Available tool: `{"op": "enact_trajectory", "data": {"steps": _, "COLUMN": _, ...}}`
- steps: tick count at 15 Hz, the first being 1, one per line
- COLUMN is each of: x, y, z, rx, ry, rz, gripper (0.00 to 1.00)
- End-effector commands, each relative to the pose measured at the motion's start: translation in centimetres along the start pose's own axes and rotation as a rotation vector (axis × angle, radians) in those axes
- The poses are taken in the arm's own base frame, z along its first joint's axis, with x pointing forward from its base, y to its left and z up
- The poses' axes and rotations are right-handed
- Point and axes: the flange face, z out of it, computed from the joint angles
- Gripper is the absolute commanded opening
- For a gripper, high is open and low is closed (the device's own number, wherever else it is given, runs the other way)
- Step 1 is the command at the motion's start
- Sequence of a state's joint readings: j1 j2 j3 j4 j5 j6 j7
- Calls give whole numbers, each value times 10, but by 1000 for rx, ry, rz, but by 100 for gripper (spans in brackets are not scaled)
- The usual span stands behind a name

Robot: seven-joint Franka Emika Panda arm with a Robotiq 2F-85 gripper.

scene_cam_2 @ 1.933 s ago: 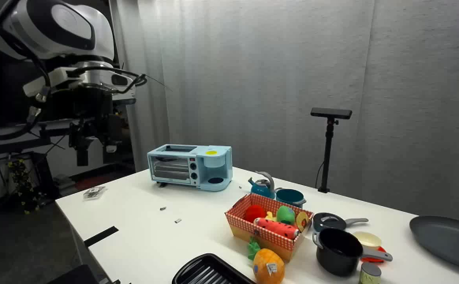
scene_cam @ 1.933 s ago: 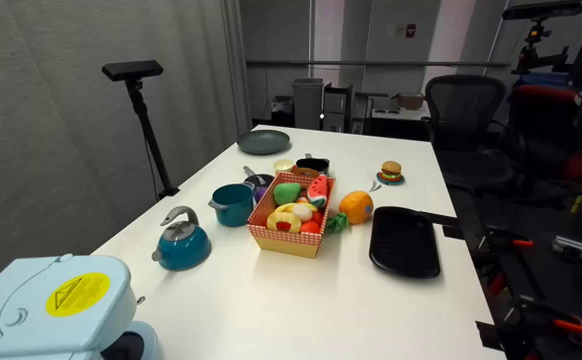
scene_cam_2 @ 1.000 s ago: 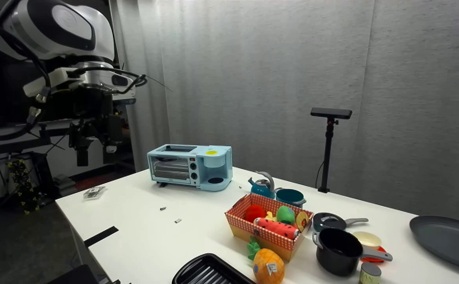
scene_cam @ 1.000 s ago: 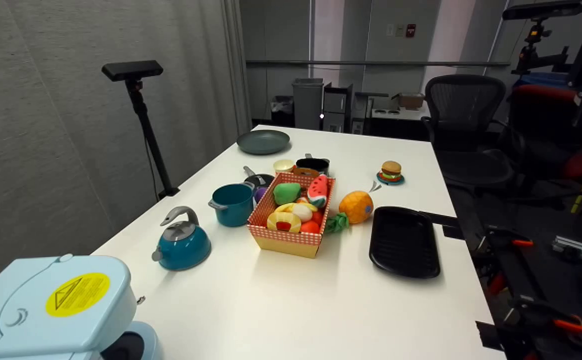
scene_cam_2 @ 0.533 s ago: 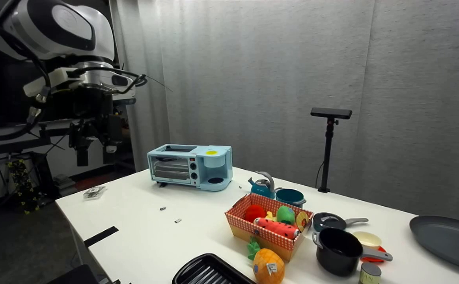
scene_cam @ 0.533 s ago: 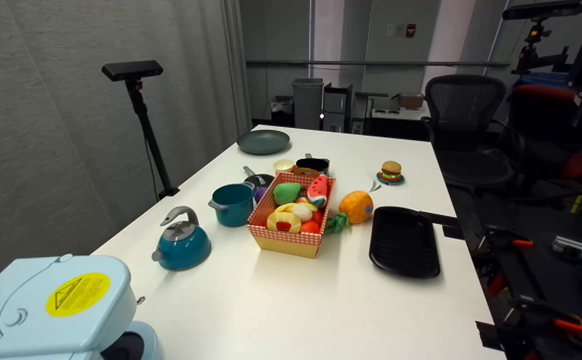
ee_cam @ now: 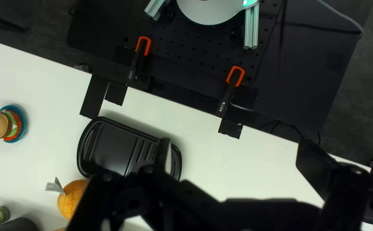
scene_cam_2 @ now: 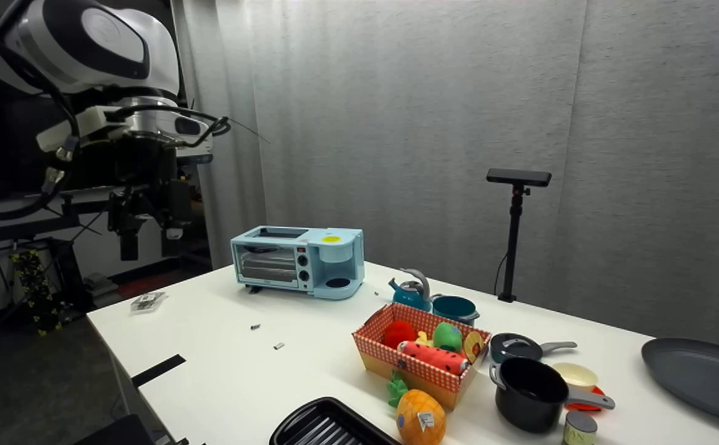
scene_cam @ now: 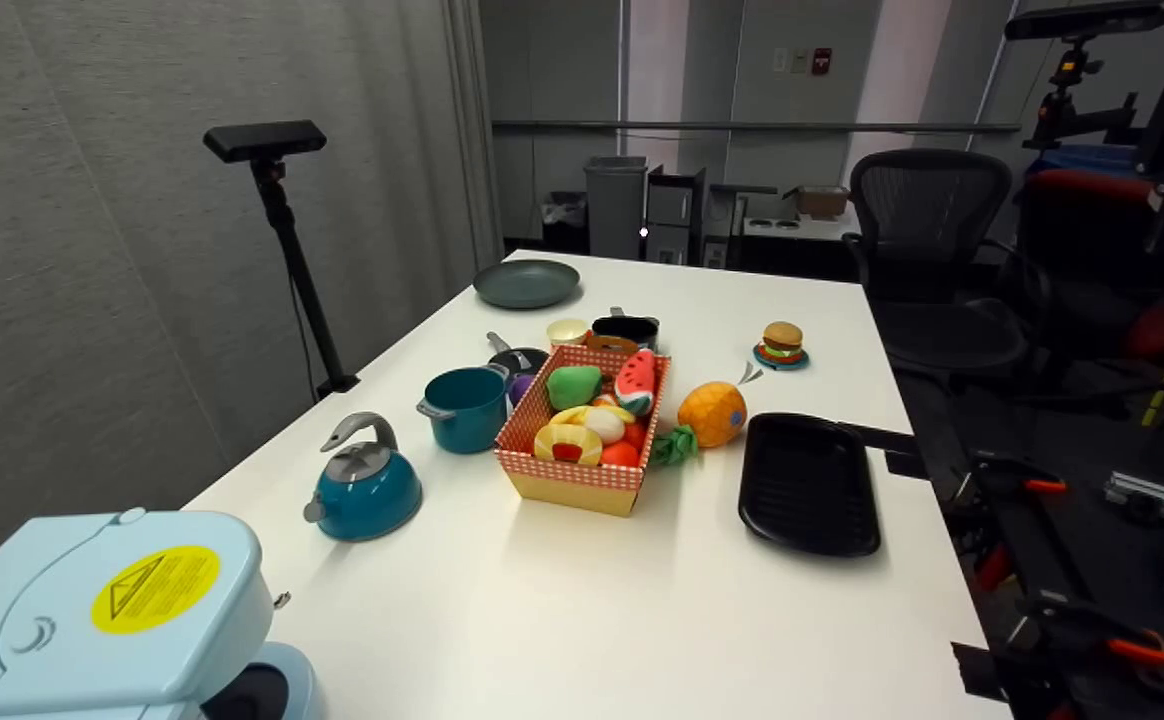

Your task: Put the watermelon plush toy in the black pot

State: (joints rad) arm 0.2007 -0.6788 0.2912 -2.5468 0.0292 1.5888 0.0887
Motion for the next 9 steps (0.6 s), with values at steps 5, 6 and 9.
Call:
{"op": "enact_trajectory", "data": {"steps": 5, "x": 4, "y": 1, "z": 0, "rx": 1, "ry": -1, "rz": 5, "gripper": 100}}
{"op": "enact_trajectory", "data": {"steps": 6, "x": 6, "y": 2, "z": 1, "rx": 5, "ry": -3, "rz": 6, "gripper": 100}}
{"op": "enact_trajectory", "data": {"steps": 9, "x": 12, "y": 10, "z": 2, "rx": 17, "ry": -9, "rz": 16, "gripper": 100}}
